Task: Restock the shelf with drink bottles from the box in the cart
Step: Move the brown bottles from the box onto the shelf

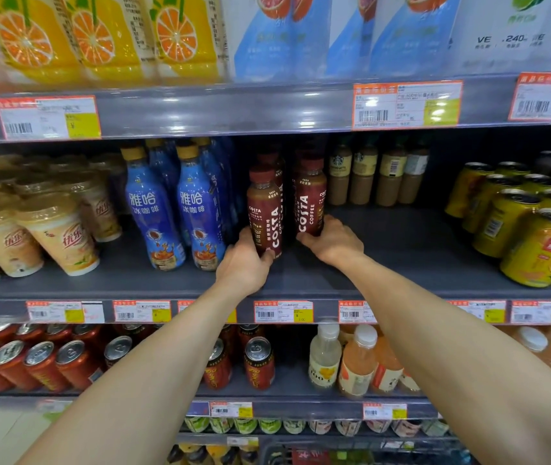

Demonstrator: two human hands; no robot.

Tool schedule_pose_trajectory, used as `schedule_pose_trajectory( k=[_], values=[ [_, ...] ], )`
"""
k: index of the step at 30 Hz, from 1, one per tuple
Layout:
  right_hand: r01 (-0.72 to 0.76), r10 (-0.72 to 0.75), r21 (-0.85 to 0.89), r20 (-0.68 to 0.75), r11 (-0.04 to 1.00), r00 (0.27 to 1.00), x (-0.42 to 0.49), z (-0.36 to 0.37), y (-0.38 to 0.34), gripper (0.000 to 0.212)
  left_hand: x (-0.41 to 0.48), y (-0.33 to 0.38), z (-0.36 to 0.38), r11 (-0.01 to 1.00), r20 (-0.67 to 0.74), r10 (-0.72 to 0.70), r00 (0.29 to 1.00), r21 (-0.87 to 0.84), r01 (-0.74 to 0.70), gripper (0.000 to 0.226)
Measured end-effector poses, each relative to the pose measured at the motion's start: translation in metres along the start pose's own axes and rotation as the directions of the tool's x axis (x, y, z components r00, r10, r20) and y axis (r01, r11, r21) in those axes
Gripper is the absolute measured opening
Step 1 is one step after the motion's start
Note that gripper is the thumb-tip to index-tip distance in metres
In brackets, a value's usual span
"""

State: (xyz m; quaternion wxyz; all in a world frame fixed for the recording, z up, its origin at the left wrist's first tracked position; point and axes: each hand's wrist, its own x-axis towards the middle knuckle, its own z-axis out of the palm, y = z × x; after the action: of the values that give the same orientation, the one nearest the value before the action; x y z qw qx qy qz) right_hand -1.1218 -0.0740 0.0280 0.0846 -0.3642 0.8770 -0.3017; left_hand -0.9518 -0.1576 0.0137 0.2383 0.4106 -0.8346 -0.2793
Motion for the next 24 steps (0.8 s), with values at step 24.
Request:
schedule_pose_trajectory(
  k=[24],
  values=[
    [-0.050, 0.050, 0.010, -0.056, 0.999, 0.997, -0.007, 0.003, -0.003, 0.049, 0.020, 0.001, 0.001, 0.999, 0.067, -0.038, 0.997, -0.018, 0.039, 0.058]
  ],
)
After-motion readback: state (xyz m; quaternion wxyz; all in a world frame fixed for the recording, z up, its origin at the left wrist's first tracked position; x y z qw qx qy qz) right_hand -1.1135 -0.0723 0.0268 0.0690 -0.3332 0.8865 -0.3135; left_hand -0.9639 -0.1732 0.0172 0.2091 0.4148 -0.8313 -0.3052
